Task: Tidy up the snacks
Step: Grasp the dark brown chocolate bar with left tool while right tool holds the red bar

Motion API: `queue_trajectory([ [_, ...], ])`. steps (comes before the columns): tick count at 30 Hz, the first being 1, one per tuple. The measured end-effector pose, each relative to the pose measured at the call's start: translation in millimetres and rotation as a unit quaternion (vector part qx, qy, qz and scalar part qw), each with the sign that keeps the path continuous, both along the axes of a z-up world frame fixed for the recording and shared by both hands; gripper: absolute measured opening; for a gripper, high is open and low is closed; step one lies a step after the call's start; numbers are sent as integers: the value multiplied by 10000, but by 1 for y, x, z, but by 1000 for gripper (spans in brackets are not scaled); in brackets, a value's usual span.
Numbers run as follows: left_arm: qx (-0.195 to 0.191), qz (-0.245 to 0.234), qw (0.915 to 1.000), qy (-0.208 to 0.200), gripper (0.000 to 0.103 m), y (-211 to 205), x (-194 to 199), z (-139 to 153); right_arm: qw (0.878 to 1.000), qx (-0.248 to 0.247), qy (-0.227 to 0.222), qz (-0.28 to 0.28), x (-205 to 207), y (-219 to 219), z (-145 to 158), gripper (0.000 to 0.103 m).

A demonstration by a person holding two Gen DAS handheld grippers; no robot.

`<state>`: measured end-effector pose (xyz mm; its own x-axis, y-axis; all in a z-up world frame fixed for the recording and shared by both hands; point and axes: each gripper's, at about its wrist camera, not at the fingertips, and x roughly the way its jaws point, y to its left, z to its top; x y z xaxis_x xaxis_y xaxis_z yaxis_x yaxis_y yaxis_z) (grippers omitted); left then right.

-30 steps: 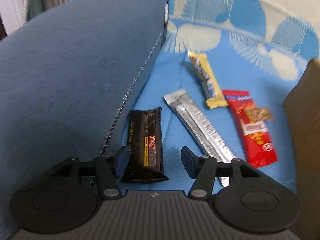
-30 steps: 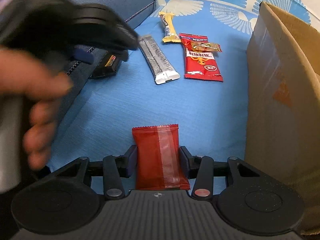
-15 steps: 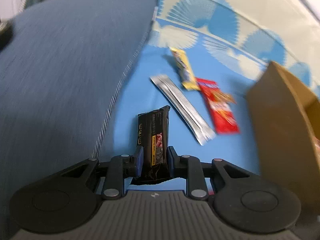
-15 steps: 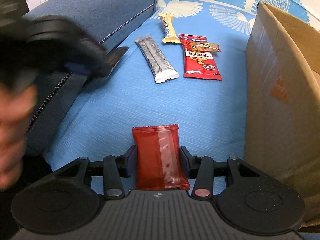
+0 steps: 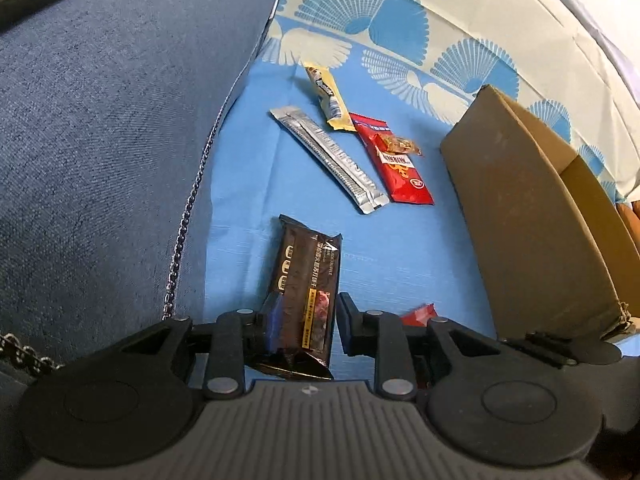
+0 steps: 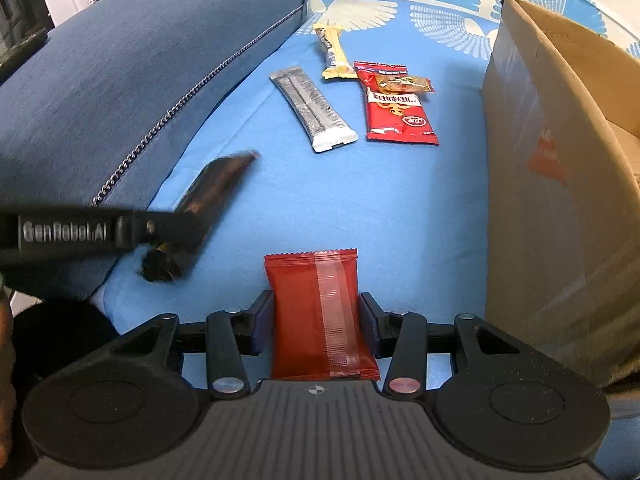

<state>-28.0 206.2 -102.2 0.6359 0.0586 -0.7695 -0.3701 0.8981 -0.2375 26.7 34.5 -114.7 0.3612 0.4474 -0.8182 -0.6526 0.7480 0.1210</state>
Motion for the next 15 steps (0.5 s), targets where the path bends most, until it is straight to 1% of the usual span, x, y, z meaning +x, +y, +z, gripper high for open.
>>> queue_trajectory([
  [2, -4, 5, 10000, -6, 38, 0, 1, -1, 10000, -26, -65, -8, -2, 0, 0, 47],
  [3, -5, 4, 10000, -6, 39, 1, 3, -2, 9999, -39, -95, -5, -3, 1, 0, 47],
  [5, 4, 17, 10000, 28, 49, 1, 5, -2, 9999, -61, -145, 8, -4, 2, 0, 47],
  [6, 24, 19, 10000, 44, 51, 1, 5, -3, 9998, -71, -166, 19, -5, 2, 0, 47],
  [15, 229, 95, 9996, 108, 53, -1, 10, -5, 9998, -52, -146, -99, -2, 3, 0, 48],
])
